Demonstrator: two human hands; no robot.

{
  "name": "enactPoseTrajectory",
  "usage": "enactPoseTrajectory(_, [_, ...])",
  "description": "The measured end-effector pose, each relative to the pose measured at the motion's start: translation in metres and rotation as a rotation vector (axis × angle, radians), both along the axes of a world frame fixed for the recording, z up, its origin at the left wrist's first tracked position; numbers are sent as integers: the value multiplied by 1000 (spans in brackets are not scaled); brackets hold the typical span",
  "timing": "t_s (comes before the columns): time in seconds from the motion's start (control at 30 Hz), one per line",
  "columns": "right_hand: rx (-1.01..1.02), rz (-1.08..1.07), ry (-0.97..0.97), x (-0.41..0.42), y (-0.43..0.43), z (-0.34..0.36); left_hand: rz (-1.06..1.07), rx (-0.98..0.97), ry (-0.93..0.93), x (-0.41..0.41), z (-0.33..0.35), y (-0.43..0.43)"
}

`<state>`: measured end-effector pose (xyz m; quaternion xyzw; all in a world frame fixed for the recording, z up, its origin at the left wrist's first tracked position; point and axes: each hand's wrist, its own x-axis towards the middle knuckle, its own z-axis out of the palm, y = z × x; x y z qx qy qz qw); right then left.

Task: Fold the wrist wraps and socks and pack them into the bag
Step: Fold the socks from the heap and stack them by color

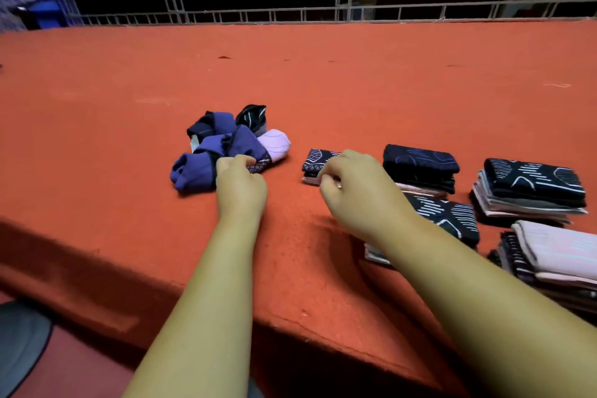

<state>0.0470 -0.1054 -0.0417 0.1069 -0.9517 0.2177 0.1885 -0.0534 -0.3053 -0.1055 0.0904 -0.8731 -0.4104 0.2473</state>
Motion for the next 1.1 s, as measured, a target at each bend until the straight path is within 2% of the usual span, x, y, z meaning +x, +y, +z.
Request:
enactPoseTrajectory(0.2, [-7, 202, -109, 23, -38, -47, 66, -52, -16, -2, -9, -33])
enactPoseTrajectory(0.3, [35, 193, -171, 26, -45, -75, 115, -92, -45, 2, -13, -51])
enactPoseTrajectory(0.47, [39, 128, -132, 28, -47, -88, 115, -216, -268, 6, -20, -66])
enactPoseTrajectory(0.57, [19, 117, -132, 27, -47, -92, 110, -273, -316, 4, -20, -69])
enactPoseTrajectory(0.67, [-37, 120, -119, 26, -44, -95, 118, -246, -267, 0, -20, -73])
enactPoseTrajectory(0.83, [-57, 118, -115, 27, -46, -94, 139, -21, -107, 21, -3, -74])
enactPoseTrajectory(0.97, [-38, 111, -113, 32, -47, -92, 199, -41, -43, 52, 4, -80])
enactPoseTrajectory(1.1, [-51, 125, -157, 42, -45, -89, 129, 65, -22, 94, 14, -73])
